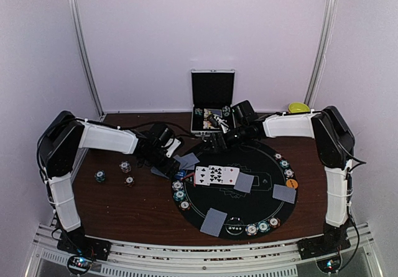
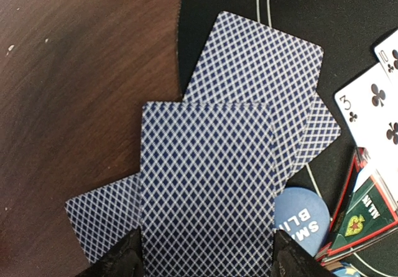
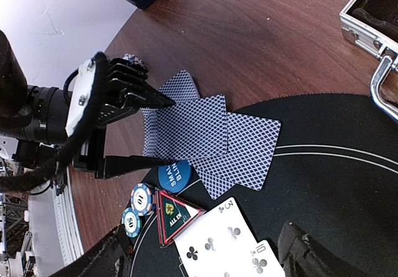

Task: Distribute texas hold em gaming equipment
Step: Adjust the face-down deck piles at the center of the board.

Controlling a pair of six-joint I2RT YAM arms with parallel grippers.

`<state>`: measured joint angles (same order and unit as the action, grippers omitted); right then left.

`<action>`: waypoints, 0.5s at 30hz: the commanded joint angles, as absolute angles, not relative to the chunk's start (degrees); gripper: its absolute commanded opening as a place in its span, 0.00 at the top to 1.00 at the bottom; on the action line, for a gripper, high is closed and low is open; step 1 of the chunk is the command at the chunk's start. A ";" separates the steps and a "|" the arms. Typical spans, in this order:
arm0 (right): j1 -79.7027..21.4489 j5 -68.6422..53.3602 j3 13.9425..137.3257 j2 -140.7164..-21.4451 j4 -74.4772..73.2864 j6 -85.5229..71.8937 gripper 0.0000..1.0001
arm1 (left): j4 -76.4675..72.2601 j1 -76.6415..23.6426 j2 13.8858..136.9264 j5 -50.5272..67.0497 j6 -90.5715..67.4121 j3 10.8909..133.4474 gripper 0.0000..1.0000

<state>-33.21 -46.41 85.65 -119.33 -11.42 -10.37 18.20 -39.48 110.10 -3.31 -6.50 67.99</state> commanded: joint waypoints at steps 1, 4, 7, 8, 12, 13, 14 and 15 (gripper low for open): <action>-33.99 -45.70 86.74 -117.69 -11.91 -9.58 0.16 | 18.22 -39.49 106.98 -5.54 -7.71 67.49 0.31; -34.01 -45.60 86.74 -117.69 -11.95 -9.66 0.16 | 17.77 -39.58 106.62 -5.59 -7.80 66.92 0.32; -34.10 -45.57 86.75 -117.62 -11.91 -9.67 0.16 | 17.48 -39.60 107.01 -4.66 -7.46 66.67 0.33; -34.18 -45.54 86.77 -117.63 -11.89 -9.67 0.16 | 17.49 -39.62 107.23 -4.46 -7.28 66.63 0.32; -34.32 -45.52 86.75 -117.62 -11.93 -9.58 0.16 | 17.32 -39.55 107.79 -4.43 -7.09 66.71 0.23; -34.37 -45.51 86.75 -117.64 -11.91 -9.58 0.16 | 17.25 -39.61 107.84 -4.58 -7.04 66.71 0.21; -34.37 -45.50 86.75 -117.71 -11.95 -9.58 0.16 | 17.16 -39.55 107.86 -4.65 -7.09 66.71 0.20; -34.41 -45.52 86.79 -117.69 -12.00 -9.58 0.16 | 17.15 -39.54 107.91 -4.66 -7.06 66.68 0.19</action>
<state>-33.80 -46.35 85.67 -119.33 -11.57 -10.37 18.06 -39.48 108.36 -4.67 -7.14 67.24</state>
